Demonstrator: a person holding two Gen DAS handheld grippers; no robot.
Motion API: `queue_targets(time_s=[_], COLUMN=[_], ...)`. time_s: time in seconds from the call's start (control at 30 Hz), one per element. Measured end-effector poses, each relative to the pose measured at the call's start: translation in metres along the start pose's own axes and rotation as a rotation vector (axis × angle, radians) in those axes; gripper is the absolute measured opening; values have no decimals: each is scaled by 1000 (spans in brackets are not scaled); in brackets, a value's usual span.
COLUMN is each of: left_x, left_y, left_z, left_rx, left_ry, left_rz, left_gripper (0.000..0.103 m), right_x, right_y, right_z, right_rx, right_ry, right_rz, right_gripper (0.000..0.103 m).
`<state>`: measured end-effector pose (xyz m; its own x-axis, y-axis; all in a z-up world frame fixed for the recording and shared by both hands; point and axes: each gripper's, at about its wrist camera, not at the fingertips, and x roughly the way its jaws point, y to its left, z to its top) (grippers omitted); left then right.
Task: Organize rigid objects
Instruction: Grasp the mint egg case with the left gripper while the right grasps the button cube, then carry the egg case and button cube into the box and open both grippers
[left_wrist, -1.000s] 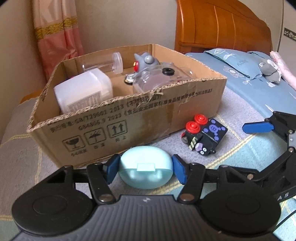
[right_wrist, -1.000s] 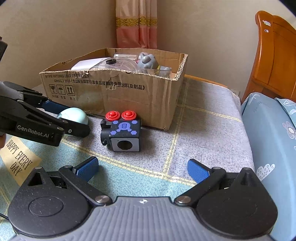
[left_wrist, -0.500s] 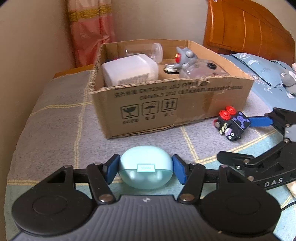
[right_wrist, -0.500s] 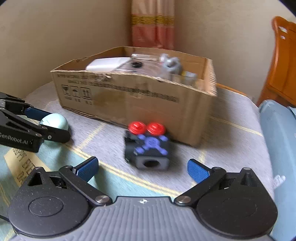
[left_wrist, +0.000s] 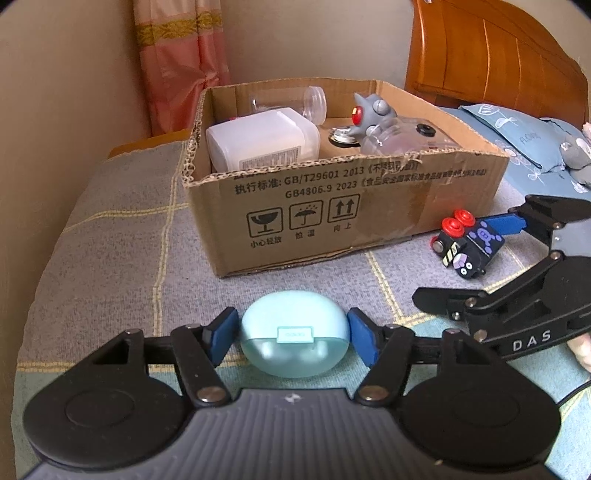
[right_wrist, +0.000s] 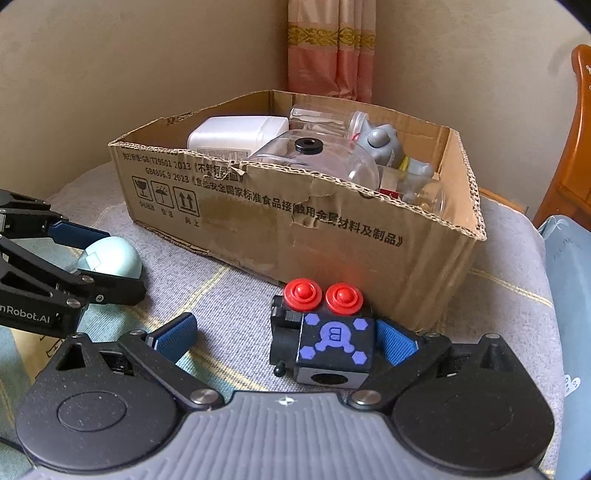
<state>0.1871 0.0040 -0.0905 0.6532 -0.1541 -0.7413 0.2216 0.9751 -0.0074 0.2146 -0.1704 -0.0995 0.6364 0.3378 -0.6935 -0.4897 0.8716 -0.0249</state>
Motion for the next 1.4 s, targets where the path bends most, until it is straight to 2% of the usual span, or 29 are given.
queue_targets(time_s=[0.2,0.27,0.4,0.63,0.9,1.23,1.4], left_x=[-1,-1,-1,-11,-41,-75,-71], left_y=[3,2,3,0,-6,-18,-23], left_z=[1,3,5,7,17,60,90], left_rx=[29,39,57,111,175,256,294], left_ry=[13,20,35,59,36,-35,-82], left_rz=[-27,-32,-43,-68,-82,-136,-125], left_gripper=[61,61,61,60,60,60,60], right_x=[-4,-6,-9,-18,-48,-91,-104], right_y=[-9,-12,-16,-12,-9,-17,-24], right_z=[4,5,7,6,12,34,53], right_rx=[5,4,6,-29,-75,-123,-132], right_ry=[16,26,43,62,55,9,-38], right_rz=[3,-8,-21,14,48,67,43], right_gripper=[84,73,58,58,58,58,58])
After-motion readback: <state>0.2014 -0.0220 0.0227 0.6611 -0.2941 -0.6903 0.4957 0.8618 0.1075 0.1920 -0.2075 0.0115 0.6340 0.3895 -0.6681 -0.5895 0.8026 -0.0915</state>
